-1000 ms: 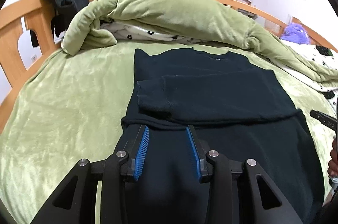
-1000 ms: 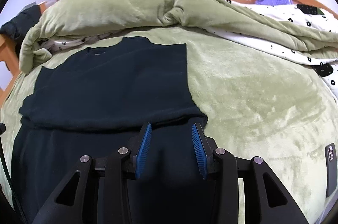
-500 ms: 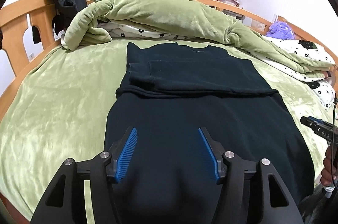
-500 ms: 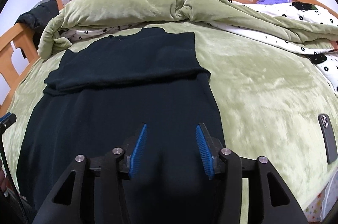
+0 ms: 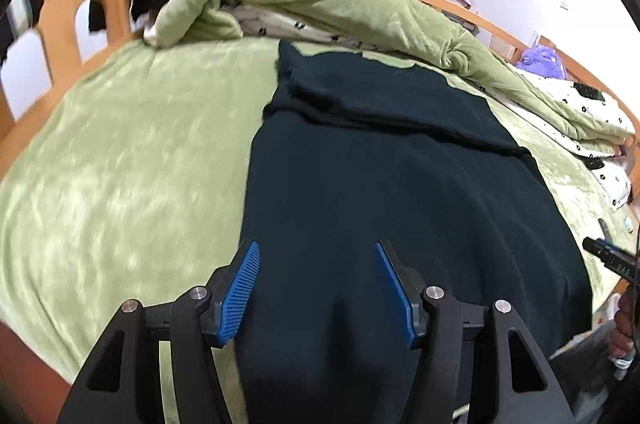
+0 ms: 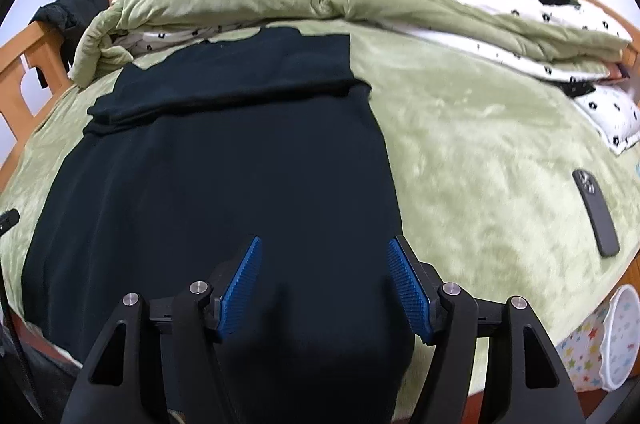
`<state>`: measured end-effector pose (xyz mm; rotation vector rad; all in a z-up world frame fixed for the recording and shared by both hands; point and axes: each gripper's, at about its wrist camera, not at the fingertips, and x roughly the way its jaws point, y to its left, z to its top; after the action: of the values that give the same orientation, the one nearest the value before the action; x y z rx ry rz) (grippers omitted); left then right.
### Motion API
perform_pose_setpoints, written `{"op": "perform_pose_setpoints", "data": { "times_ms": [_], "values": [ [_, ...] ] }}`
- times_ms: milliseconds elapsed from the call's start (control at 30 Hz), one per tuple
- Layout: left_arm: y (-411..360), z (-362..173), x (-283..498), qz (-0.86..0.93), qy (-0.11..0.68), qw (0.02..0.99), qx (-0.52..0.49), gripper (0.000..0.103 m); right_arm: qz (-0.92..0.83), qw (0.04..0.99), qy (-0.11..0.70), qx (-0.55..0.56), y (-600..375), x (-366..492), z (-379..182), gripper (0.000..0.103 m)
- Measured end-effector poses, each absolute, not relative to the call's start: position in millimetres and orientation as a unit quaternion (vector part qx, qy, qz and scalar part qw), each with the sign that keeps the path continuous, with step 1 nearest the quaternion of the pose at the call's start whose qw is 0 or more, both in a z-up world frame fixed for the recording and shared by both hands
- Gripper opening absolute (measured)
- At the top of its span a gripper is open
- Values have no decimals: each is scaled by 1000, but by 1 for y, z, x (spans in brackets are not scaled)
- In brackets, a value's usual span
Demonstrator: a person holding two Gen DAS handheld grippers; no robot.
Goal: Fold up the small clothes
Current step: 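Move both grippers to the ribbed sweatshirt hem and grasp it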
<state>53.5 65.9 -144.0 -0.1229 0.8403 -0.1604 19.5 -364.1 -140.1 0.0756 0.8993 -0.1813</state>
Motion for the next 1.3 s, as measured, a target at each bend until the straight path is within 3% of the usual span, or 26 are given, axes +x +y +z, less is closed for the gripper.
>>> {"op": "perform_pose_setpoints", "data": {
  "times_ms": [233, 700, 1300],
  "values": [
    [98, -168, 37, -82, 439, 885, -128, 57, -69, 890, 445, 73, -380, -12, -155, 65],
    [99, -212, 29, -84, 480, 862, -140, 57, -72, 879, 464, 84, -399, -31, -192, 64],
    [93, -217, 26, -125, 470, 859, -162, 57, -27, 869, 472, 142, -409, -42, -207, 62]
  ]
}}
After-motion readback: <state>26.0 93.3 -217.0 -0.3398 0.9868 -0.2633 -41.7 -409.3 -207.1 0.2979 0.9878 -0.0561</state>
